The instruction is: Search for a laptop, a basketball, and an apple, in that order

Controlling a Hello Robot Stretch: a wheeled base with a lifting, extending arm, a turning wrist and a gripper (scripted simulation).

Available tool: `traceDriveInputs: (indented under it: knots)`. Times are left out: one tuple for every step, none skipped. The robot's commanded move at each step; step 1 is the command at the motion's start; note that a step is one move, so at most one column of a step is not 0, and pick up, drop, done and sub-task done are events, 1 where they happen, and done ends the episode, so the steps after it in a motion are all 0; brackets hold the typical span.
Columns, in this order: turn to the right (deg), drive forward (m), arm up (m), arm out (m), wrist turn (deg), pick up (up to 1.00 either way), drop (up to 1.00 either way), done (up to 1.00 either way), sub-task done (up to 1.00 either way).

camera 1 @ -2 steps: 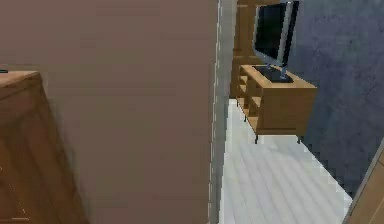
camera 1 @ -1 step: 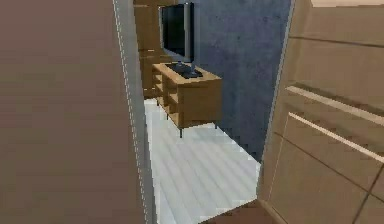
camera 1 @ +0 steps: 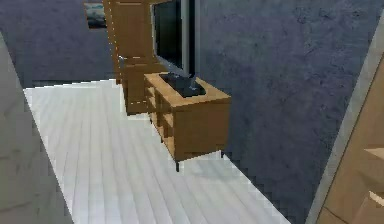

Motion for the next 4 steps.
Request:
traceDriveInputs:
  knots:
    - [21.0,0.00,0.00,0.00,0.0,0.00,0.00,0.00,0.00]
    - [0.0,0.45,0.00,0.00,0.0,0.00,0.00,0.00,0.00]
    - [-39.0,0.00,0.00,0.00,0.0,0.00,0.00,0.00,0.00]
    - [0.0,0.25,0.00,0.00,0.0,0.00,0.00,0.00,0.00]
